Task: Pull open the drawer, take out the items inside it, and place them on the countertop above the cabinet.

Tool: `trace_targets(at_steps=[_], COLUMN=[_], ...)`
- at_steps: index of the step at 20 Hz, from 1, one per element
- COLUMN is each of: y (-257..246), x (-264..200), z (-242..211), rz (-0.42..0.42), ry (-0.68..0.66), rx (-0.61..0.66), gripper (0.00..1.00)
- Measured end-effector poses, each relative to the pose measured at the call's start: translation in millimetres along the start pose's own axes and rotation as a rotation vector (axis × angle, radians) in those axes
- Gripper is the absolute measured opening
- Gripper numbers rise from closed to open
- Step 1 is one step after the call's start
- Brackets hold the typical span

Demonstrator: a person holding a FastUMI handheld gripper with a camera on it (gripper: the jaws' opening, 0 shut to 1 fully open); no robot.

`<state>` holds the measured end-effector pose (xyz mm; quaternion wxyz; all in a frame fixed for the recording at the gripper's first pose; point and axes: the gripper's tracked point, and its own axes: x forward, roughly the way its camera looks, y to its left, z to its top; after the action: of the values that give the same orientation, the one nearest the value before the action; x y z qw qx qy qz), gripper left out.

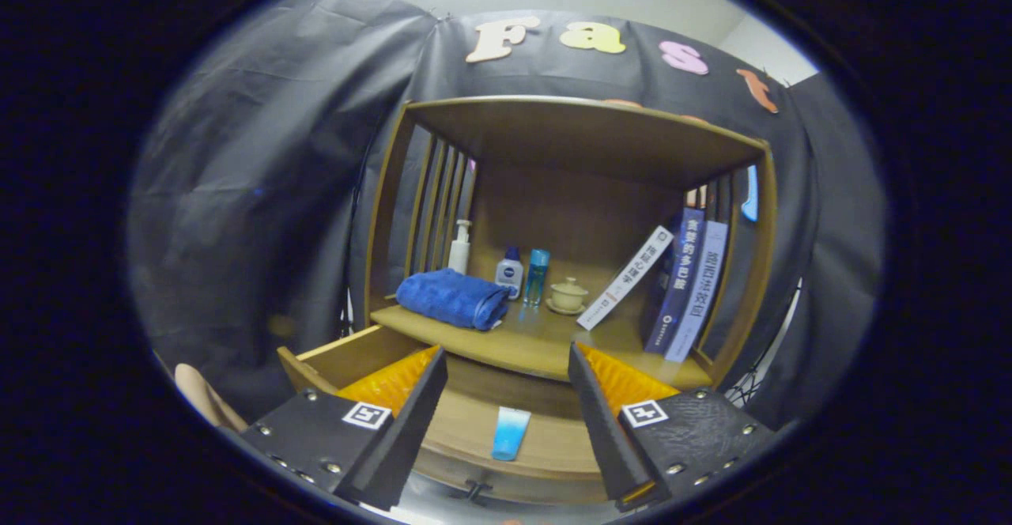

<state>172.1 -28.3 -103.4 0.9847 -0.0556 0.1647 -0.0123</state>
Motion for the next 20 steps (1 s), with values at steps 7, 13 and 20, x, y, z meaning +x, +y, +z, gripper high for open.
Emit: trace_targets(at_steps=[7, 13, 20], y=[16, -5, -4], x=[75, 109, 90], z=[-51, -149, -204], rz=[0.115, 0.059, 0.102], ry=[0.365, 0.696, 0.971], rx=[-0.050, -0.115, -0.152], gripper=[0.92, 0.93, 0.93])
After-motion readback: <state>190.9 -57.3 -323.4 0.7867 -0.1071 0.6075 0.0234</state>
